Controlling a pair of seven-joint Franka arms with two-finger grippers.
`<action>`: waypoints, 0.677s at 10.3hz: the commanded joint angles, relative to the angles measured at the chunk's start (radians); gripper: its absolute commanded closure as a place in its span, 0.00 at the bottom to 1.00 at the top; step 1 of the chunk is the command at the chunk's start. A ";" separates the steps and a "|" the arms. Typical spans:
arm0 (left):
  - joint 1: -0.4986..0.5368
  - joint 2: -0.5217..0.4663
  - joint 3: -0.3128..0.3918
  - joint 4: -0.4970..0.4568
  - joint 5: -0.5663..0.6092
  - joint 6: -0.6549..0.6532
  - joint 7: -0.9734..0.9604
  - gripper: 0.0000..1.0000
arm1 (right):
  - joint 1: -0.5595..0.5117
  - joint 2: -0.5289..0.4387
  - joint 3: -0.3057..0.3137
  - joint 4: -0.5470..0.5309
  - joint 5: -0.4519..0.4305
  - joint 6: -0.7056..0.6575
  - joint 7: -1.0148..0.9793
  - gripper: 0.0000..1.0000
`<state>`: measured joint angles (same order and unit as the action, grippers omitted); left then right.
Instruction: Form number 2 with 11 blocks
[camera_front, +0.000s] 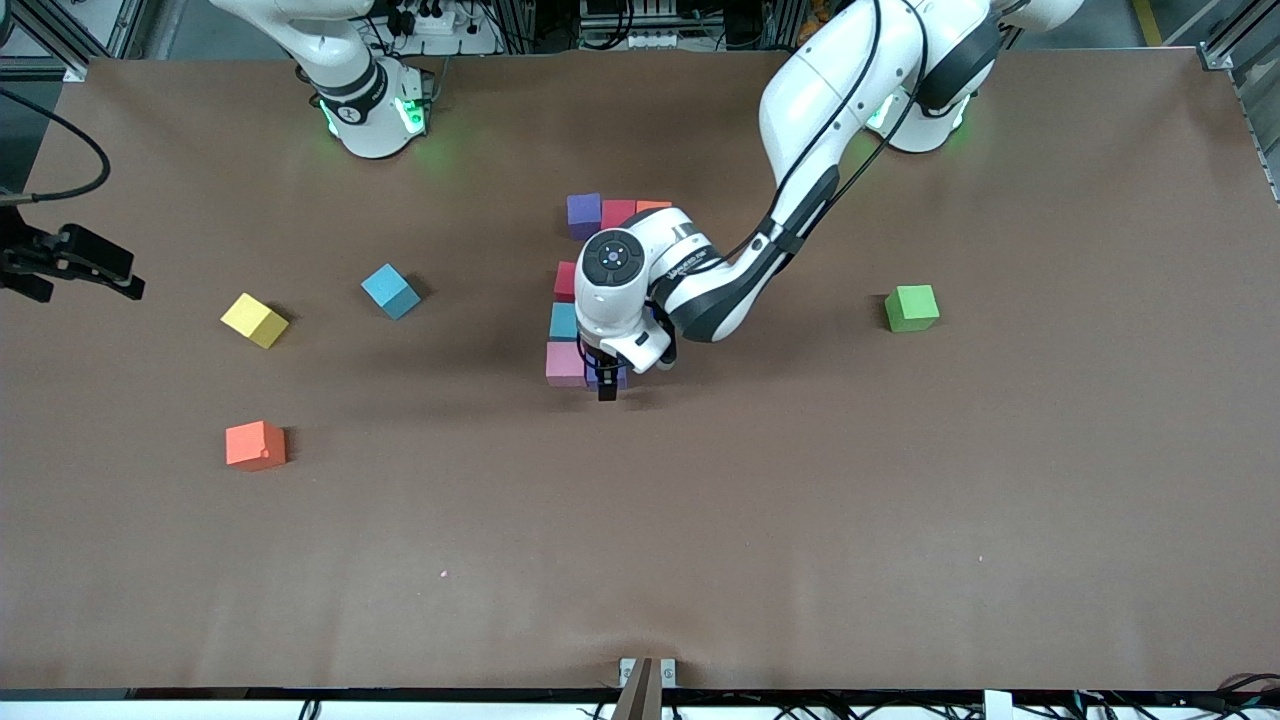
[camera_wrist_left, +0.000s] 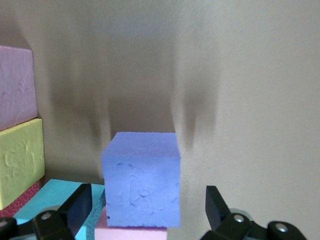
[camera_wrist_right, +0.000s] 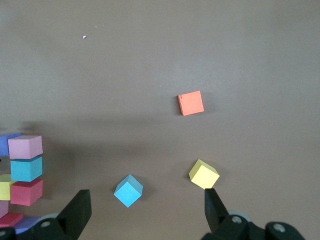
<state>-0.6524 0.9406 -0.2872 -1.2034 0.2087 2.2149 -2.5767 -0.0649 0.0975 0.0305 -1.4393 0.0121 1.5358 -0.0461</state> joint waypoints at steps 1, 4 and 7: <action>0.013 -0.055 0.000 -0.022 -0.017 -0.053 0.000 0.00 | -0.004 -0.015 0.009 -0.038 -0.012 0.023 0.005 0.00; 0.129 -0.117 -0.081 -0.059 -0.022 -0.150 0.081 0.00 | -0.007 -0.015 0.009 -0.053 -0.011 0.023 0.005 0.00; 0.357 -0.218 -0.211 -0.232 -0.017 -0.144 0.186 0.00 | -0.006 -0.010 0.009 -0.053 -0.012 0.036 0.006 0.00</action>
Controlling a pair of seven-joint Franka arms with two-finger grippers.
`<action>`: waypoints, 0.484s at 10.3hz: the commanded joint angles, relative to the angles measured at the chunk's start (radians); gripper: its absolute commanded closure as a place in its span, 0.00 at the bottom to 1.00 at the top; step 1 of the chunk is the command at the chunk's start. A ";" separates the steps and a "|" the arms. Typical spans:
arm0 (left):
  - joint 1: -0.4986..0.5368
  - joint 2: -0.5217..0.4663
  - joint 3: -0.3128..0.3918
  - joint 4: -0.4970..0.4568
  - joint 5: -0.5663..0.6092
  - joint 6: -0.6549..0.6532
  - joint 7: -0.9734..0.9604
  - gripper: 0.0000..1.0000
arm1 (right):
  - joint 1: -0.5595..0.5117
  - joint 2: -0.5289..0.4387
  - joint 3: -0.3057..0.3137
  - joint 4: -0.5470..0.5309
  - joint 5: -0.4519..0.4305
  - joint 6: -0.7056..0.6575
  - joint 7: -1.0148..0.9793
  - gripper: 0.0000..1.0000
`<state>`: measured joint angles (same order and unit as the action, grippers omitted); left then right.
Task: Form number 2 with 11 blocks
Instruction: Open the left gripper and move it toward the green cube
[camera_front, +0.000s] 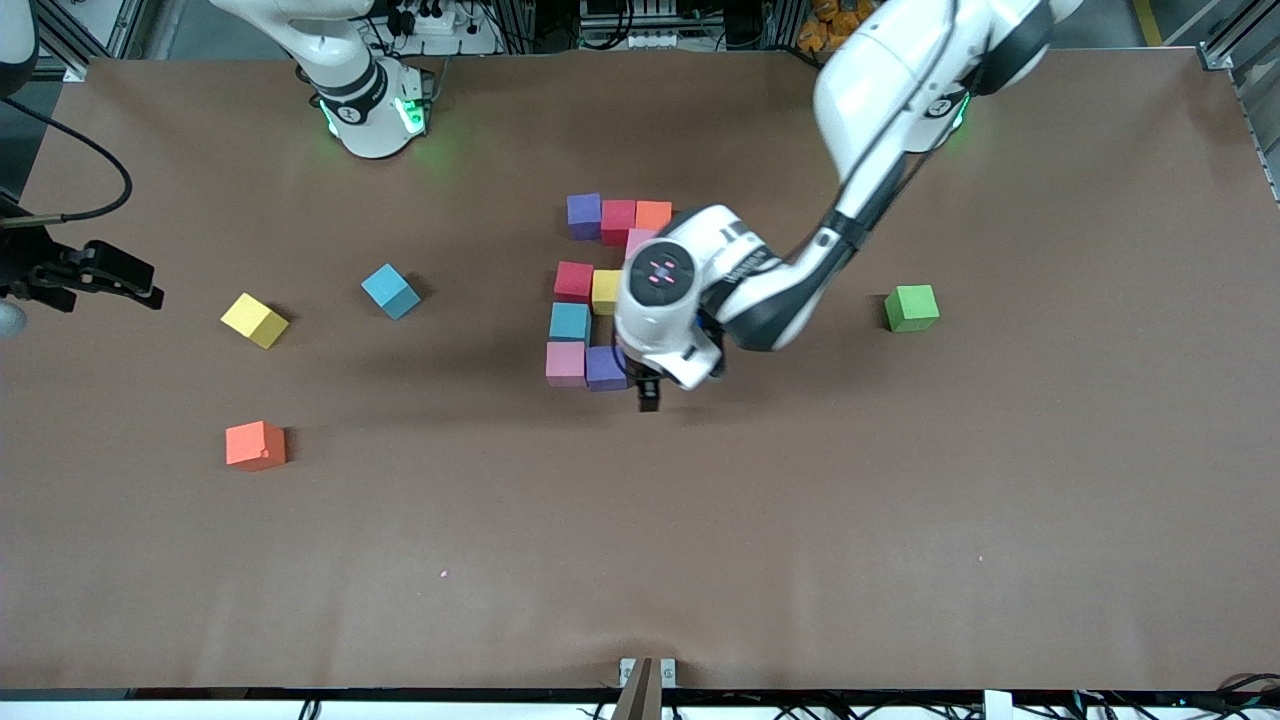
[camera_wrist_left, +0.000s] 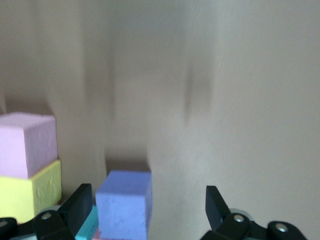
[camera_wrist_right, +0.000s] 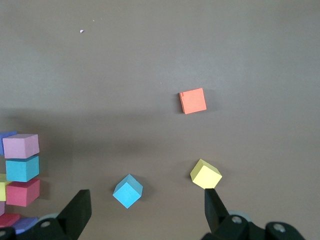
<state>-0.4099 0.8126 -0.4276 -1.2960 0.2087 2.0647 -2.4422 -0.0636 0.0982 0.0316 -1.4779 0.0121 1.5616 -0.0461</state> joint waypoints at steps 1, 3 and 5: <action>0.170 -0.130 -0.091 -0.208 -0.011 0.021 0.084 0.00 | -0.010 -0.011 0.007 -0.016 -0.012 0.009 0.006 0.00; 0.238 -0.194 -0.091 -0.339 -0.008 0.067 0.159 0.00 | -0.021 -0.012 0.004 -0.016 -0.012 0.000 -0.021 0.00; 0.298 -0.266 -0.091 -0.460 -0.006 0.104 0.231 0.00 | -0.019 -0.011 0.004 -0.016 -0.012 0.005 -0.018 0.00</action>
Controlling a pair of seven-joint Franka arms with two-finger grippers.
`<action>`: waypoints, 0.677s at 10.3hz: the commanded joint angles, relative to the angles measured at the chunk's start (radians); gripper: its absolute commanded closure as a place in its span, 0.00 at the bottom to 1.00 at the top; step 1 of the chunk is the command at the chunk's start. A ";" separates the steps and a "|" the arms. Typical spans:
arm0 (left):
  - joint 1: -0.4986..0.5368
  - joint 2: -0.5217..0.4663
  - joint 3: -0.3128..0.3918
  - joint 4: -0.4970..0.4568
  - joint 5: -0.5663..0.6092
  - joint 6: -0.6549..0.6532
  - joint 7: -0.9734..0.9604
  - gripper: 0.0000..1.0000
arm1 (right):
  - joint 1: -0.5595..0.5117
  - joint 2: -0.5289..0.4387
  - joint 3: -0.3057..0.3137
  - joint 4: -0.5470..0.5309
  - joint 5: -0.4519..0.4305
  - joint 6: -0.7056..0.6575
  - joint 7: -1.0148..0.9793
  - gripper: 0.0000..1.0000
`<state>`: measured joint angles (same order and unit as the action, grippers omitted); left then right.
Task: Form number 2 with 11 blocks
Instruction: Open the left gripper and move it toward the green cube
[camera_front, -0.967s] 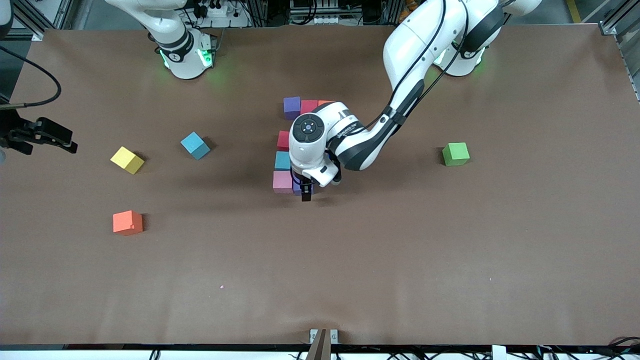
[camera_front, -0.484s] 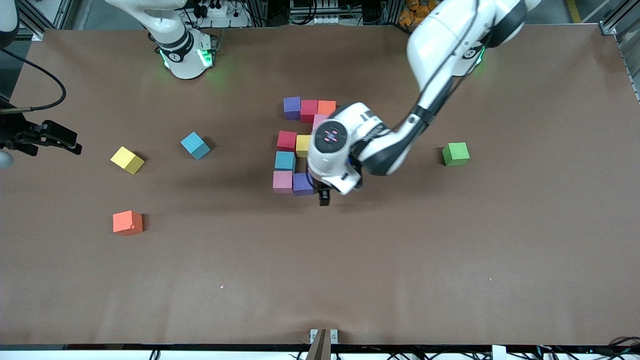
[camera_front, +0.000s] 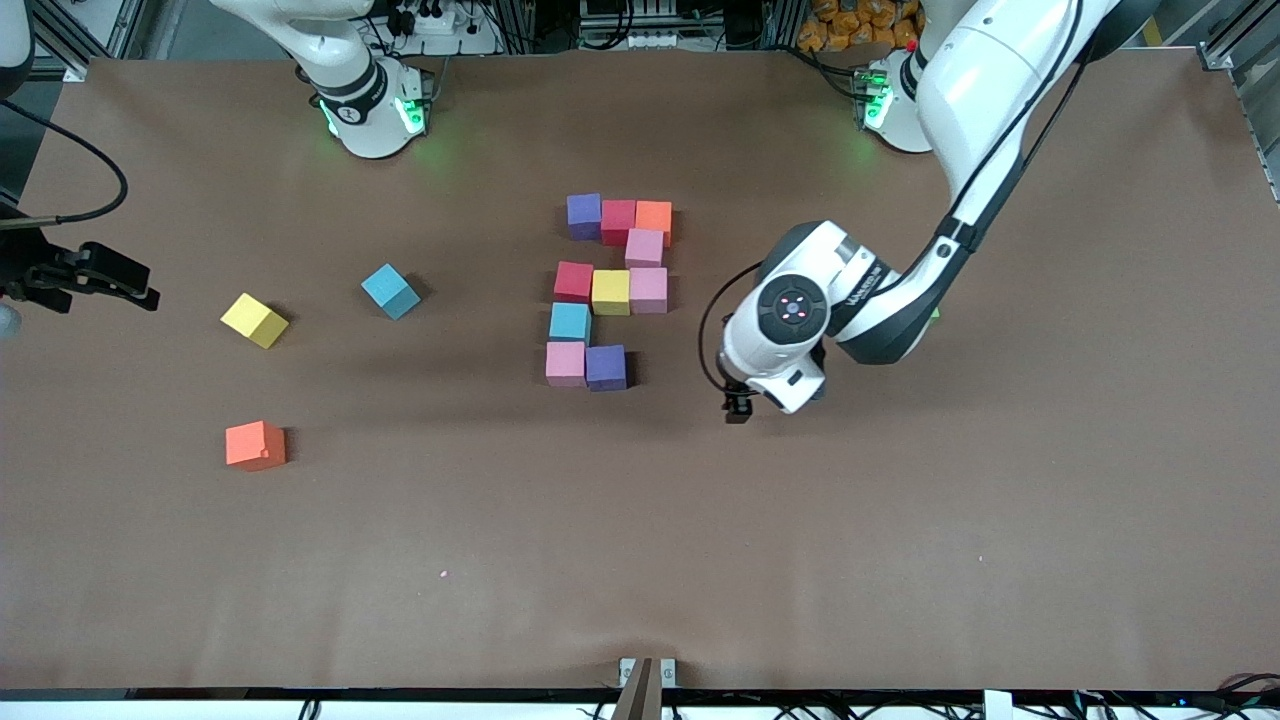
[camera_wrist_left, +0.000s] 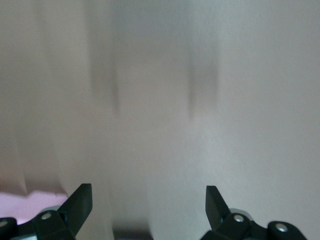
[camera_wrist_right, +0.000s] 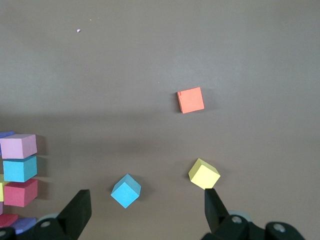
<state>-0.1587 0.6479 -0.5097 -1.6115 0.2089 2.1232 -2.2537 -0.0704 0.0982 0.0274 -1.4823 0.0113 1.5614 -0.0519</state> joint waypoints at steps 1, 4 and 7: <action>0.076 -0.137 -0.009 -0.200 -0.006 0.058 0.083 0.00 | -0.012 -0.011 0.008 -0.012 -0.011 0.008 -0.013 0.00; 0.180 -0.183 -0.009 -0.289 -0.006 0.061 0.303 0.00 | -0.011 -0.009 0.008 -0.012 -0.011 0.003 -0.006 0.00; 0.272 -0.186 -0.009 -0.312 -0.006 0.049 0.587 0.00 | -0.011 -0.006 0.009 -0.012 -0.011 0.006 -0.006 0.00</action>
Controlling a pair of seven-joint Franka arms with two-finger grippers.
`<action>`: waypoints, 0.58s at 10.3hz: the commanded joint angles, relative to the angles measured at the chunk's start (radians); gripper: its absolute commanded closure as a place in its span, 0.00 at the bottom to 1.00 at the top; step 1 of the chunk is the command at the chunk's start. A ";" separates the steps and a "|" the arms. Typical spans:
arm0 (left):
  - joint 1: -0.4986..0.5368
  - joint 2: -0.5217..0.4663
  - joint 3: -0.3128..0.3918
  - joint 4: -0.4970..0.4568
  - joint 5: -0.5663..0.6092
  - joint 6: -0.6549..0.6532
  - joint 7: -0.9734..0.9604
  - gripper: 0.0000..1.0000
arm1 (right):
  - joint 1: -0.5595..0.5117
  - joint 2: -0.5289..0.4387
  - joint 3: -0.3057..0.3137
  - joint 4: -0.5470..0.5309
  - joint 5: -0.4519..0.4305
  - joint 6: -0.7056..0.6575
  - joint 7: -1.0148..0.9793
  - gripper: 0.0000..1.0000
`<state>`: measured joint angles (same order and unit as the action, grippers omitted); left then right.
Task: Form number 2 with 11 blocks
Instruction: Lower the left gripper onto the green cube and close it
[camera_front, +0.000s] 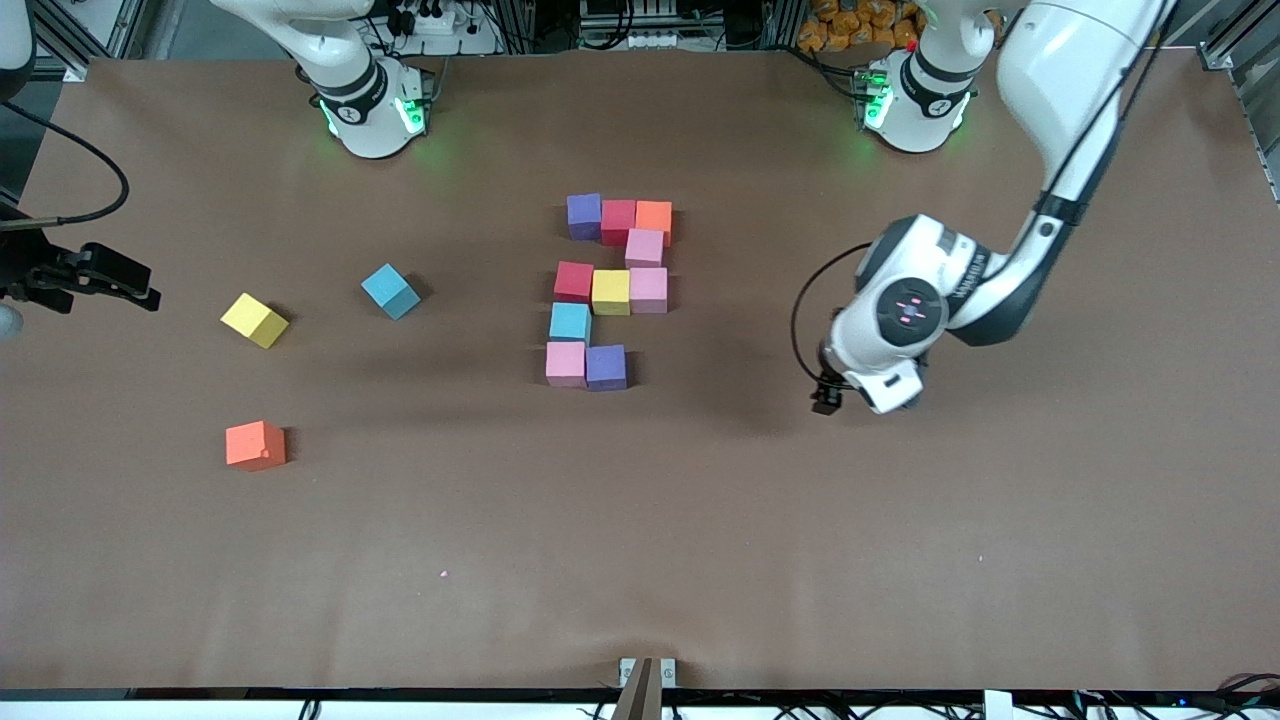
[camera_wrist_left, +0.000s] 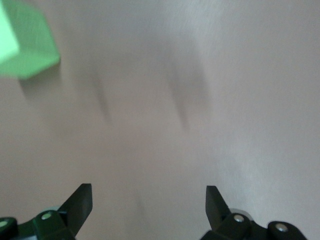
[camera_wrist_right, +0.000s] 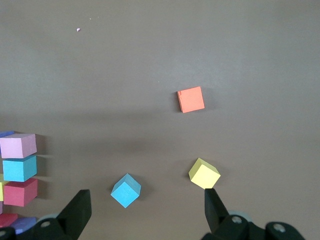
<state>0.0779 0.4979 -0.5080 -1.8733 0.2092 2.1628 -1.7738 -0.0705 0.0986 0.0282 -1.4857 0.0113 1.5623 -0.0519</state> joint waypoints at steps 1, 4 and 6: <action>0.060 -0.053 -0.010 -0.069 -0.007 0.006 0.187 0.00 | -0.012 -0.007 0.007 -0.008 -0.010 0.002 -0.006 0.00; 0.100 -0.125 -0.010 -0.142 -0.007 -0.058 0.440 0.00 | -0.009 -0.005 0.007 -0.008 -0.008 0.005 -0.005 0.00; 0.147 -0.191 -0.010 -0.214 -0.007 -0.067 0.627 0.00 | -0.011 -0.005 0.007 -0.010 -0.008 0.002 -0.005 0.00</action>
<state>0.1773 0.4007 -0.5085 -1.9966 0.2093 2.1015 -1.2749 -0.0706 0.0999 0.0277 -1.4870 0.0113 1.5623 -0.0519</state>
